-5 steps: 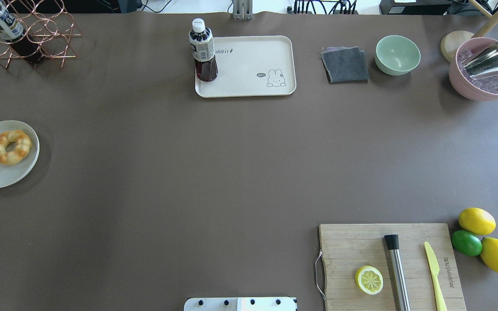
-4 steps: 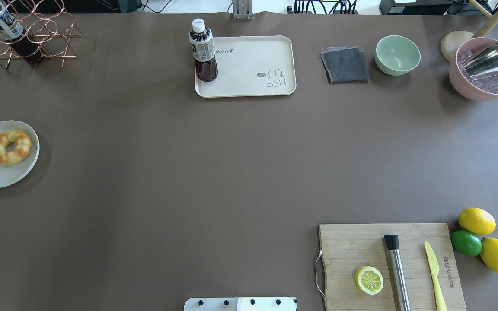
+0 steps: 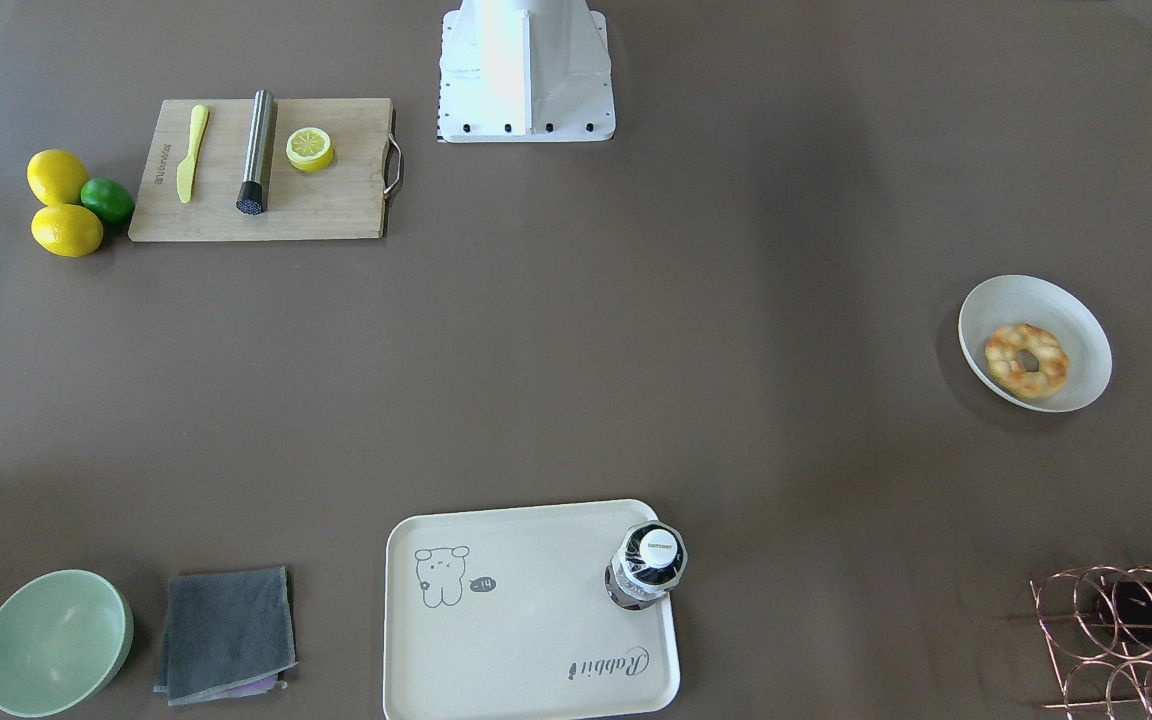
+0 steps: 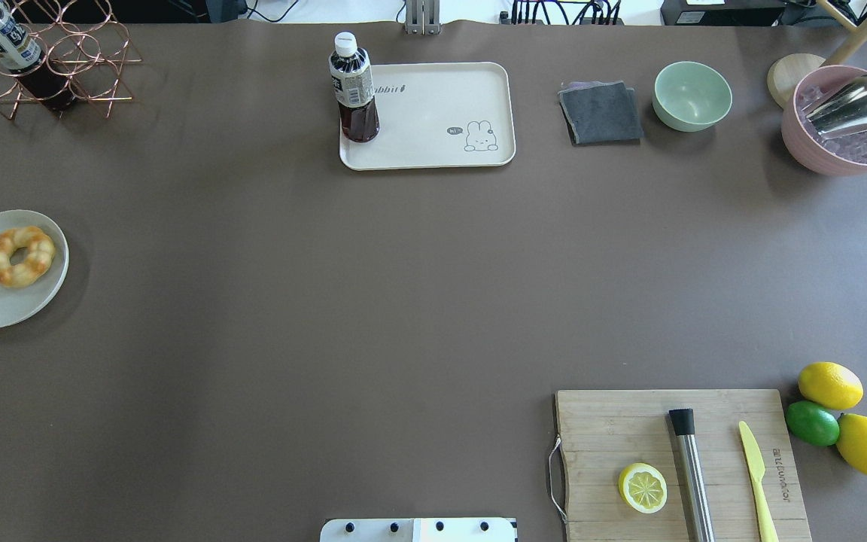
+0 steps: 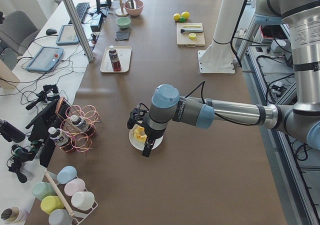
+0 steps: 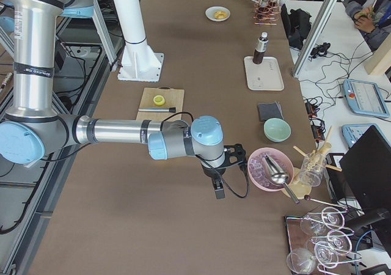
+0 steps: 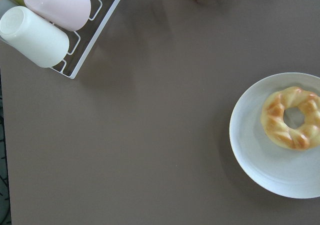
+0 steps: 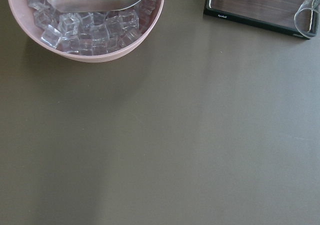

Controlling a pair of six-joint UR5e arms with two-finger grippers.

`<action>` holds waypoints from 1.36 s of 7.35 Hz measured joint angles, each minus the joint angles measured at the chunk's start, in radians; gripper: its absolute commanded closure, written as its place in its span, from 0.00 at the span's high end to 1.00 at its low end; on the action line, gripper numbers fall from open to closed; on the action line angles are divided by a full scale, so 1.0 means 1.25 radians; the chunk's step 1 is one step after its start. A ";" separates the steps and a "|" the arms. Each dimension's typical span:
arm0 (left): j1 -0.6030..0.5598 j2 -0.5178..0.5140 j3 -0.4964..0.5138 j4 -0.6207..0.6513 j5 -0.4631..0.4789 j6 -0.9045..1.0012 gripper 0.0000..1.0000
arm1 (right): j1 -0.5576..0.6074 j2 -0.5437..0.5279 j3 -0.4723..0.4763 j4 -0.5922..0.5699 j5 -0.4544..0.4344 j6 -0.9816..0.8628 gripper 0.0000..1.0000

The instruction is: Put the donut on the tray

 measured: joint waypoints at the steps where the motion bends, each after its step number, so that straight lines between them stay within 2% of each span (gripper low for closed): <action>1: 0.001 0.001 0.000 0.000 0.000 -0.037 0.90 | 0.000 0.001 0.000 0.000 0.001 0.000 1.00; 2: 0.004 -0.001 0.000 -0.001 0.000 -0.072 0.96 | 0.000 0.002 0.002 0.000 0.003 0.000 1.00; 8: 0.004 0.002 -0.008 -0.002 -0.009 -0.094 0.97 | 0.000 0.002 -0.001 -0.001 0.006 0.001 1.00; 10: -0.001 0.018 -0.008 0.001 -0.010 -0.042 0.98 | 0.000 -0.001 -0.001 -0.001 0.006 0.001 1.00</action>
